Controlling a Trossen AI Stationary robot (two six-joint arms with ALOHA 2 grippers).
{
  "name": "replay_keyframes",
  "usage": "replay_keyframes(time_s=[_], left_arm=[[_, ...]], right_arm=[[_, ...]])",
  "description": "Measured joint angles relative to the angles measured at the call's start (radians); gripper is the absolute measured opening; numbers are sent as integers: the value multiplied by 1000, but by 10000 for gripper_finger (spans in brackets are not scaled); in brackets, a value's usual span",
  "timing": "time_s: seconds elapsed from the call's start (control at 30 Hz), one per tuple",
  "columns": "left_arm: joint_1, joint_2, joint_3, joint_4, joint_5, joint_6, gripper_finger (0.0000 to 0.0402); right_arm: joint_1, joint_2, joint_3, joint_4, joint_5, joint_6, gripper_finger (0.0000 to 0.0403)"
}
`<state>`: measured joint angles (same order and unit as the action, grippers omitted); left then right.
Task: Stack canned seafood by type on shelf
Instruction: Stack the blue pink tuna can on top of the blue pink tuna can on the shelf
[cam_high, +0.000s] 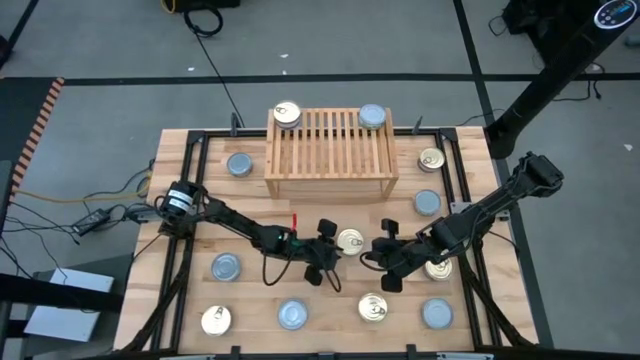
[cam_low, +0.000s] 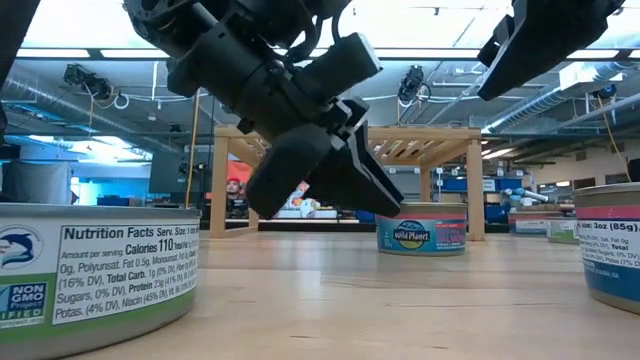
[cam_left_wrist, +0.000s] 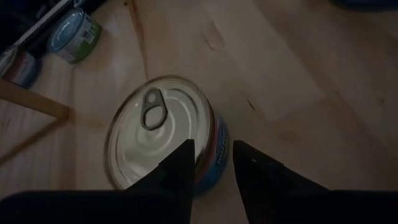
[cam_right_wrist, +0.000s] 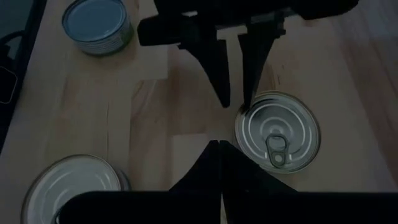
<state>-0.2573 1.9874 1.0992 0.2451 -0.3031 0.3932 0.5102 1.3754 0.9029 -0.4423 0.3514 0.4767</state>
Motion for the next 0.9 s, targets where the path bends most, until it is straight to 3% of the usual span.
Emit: replay_keyframes(time_s=[0.27, 0.57, 0.9], left_arm=[[3, 15, 0, 13, -17, 49, 102], [0, 13, 2, -3, -46, 101, 9], [-6, -7, 30, -120, 50, -2, 2]], right_arm=[[0, 0, 0, 9, 15, 0, 5], [0, 0, 0, 13, 15, -8, 5], [0, 0, 0, 16, 15, -8, 5]])
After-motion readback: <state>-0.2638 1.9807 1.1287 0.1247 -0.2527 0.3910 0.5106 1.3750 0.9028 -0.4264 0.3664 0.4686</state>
